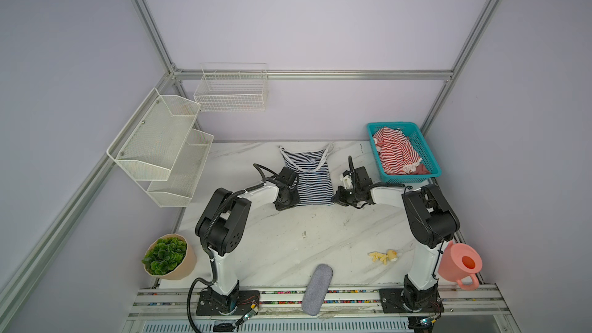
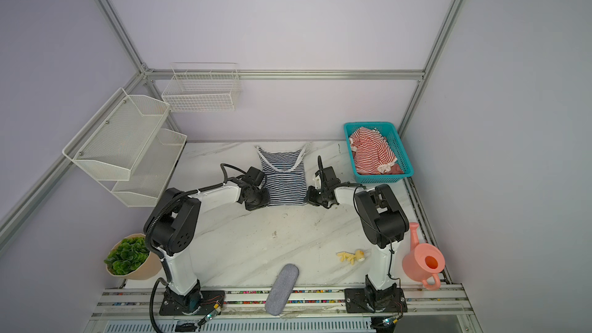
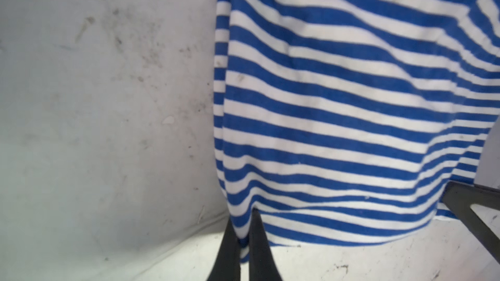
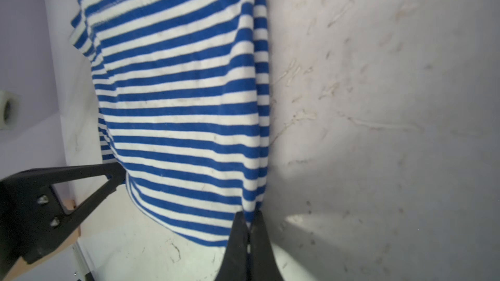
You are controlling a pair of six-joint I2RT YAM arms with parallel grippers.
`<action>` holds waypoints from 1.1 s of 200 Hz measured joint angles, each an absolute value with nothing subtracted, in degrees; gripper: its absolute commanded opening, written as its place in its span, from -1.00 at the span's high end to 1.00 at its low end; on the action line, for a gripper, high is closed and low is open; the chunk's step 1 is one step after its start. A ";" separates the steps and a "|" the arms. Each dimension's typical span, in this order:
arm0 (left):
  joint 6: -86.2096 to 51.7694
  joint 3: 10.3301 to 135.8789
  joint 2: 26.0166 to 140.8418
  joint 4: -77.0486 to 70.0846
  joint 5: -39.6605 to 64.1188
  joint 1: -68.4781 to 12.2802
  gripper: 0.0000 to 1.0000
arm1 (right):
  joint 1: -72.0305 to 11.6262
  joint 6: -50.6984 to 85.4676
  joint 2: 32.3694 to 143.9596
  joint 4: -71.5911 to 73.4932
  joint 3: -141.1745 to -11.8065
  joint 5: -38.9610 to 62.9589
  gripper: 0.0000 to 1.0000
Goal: Fold and stack tank tops
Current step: Fold the tank top at the top-center of the table.
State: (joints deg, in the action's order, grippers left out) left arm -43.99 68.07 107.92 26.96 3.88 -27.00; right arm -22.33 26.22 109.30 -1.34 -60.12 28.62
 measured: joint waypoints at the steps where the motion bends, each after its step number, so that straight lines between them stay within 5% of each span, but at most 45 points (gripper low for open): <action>1: -44.01 67.96 107.85 26.87 3.95 -27.00 1.00 | -22.33 26.24 109.30 -1.28 -60.05 28.62 1.00; 55: -45.15 60.45 101.45 26.46 5.37 -29.47 1.00 | -23.44 26.55 99.02 -1.43 -51.46 28.34 1.00; 158: -59.48 45.91 83.44 28.67 3.11 -46.89 1.00 | -30.35 35.59 66.26 -5.96 -32.36 26.76 1.00; 220: -63.68 45.56 76.42 30.61 -0.30 -48.31 1.00 | -30.55 36.86 62.48 -10.52 -33.95 24.91 1.00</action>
State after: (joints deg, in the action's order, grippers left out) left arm -63.68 45.56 76.42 30.61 -0.30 -48.31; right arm -30.55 36.86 62.48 -10.52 -33.95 24.91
